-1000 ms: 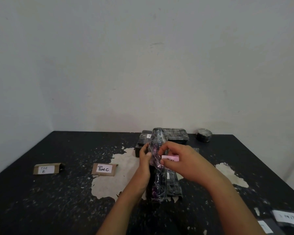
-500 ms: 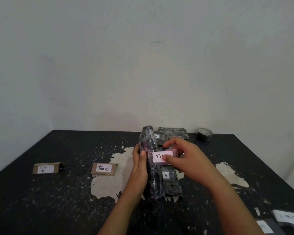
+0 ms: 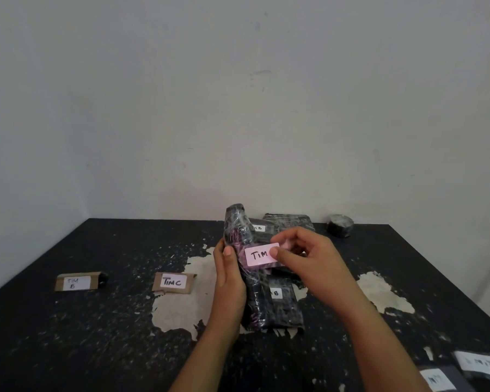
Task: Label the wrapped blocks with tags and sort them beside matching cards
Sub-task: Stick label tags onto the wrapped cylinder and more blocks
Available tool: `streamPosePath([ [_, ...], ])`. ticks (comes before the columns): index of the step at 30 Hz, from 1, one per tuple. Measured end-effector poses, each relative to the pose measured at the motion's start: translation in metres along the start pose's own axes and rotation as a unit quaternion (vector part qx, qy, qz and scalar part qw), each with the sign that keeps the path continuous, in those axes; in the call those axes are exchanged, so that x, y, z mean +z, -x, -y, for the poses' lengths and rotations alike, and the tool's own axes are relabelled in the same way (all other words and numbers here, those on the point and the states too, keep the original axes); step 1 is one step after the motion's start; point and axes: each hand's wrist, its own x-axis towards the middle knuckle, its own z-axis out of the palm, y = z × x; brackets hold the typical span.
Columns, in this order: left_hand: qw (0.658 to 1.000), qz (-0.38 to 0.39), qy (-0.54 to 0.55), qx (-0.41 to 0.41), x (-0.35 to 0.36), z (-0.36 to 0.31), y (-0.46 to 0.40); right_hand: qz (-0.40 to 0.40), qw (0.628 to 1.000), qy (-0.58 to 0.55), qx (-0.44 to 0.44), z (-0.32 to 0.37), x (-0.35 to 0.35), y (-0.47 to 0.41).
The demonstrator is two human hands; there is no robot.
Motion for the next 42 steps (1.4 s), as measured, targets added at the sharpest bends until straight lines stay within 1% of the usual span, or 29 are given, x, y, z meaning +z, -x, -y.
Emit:
streamPosePath([
  [3, 0.997, 0.015, 0.064, -0.037, 0.001, 0.001, 0.000, -0.003, 1.000, -0.012, -0.001, 0.001, 0.002, 0.001],
  [8, 0.979, 0.047, 0.162, -0.118, -0.001, -0.002, 0.001, 0.002, 1.000, -0.022, 0.006, 0.001, 0.004, 0.003],
  [15, 0.961, 0.057, 0.229, -0.147, 0.000, -0.004, -0.001, 0.009, 0.999, -0.042, 0.013, 0.006, 0.007, 0.004],
  [20, 0.965, 0.055, 0.223, -0.127, 0.001, -0.006, -0.001, -0.018, 0.999, -0.041, -0.003, 0.006, 0.008, 0.006],
  [25, 0.959, 0.070, 0.238, -0.136, 0.000, -0.005, -0.002, -0.058, 0.998, -0.018, -0.027, 0.003, 0.009, 0.006],
  [34, 0.965, 0.063, 0.216, -0.136, -0.003, -0.016, 0.003, -0.055, 0.996, -0.074, 0.005, -0.001, 0.007, 0.003],
  [42, 0.963, 0.060, 0.224, -0.137, -0.003, -0.021, 0.008, -0.040, 0.992, -0.116, 0.041, -0.008, 0.011, 0.002],
])
